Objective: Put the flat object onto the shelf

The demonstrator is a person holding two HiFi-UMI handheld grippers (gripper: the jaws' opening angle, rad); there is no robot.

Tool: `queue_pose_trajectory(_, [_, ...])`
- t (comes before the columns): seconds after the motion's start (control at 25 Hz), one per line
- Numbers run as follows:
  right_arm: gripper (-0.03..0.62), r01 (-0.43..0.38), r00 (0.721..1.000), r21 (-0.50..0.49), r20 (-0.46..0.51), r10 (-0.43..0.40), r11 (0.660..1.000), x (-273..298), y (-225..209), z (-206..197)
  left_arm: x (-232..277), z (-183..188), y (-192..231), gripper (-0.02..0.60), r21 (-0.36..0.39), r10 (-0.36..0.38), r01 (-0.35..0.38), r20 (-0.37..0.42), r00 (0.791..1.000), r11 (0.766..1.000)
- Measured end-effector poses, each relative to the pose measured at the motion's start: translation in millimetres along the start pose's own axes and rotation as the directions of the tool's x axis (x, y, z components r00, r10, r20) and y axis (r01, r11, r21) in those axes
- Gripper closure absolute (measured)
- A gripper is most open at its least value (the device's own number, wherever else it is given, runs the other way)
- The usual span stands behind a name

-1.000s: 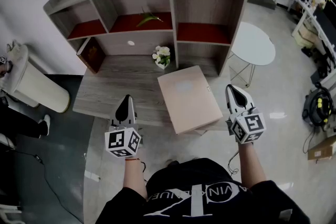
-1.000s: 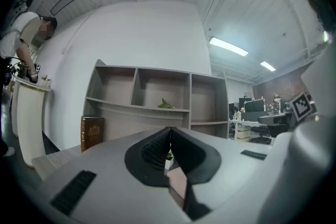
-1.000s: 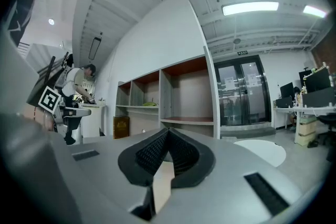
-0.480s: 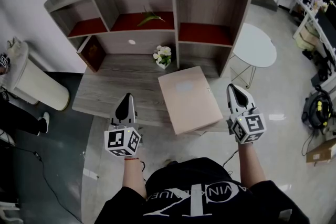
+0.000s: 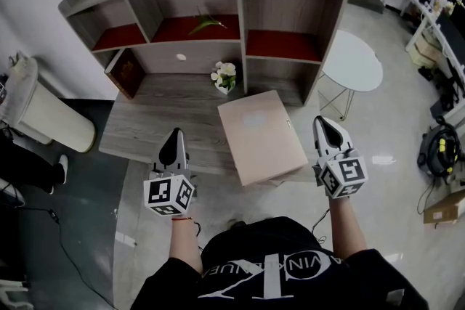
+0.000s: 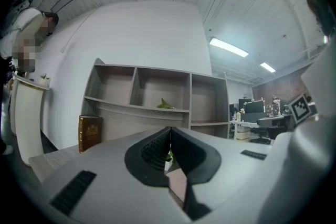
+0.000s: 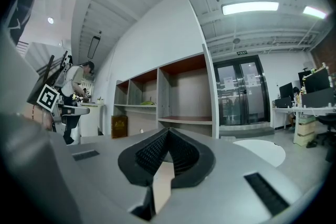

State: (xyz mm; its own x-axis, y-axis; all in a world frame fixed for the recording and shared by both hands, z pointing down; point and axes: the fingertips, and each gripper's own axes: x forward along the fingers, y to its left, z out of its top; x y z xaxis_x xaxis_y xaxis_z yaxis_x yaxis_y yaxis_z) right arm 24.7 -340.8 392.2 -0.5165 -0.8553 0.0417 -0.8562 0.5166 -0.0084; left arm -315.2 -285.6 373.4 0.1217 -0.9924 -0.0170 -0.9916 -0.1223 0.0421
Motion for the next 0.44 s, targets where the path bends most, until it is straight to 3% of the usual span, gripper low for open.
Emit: queue_pose_trajectory(0.44, [0.585, 0.000, 1.000, 0.007, -0.006, 0.000, 1.000, 0.3, 1.6, -3.5, 0.9, -2.2, 1.8, 0.577, -0.012, 0.001, -0.001, -0.005, 1.000, 1.000])
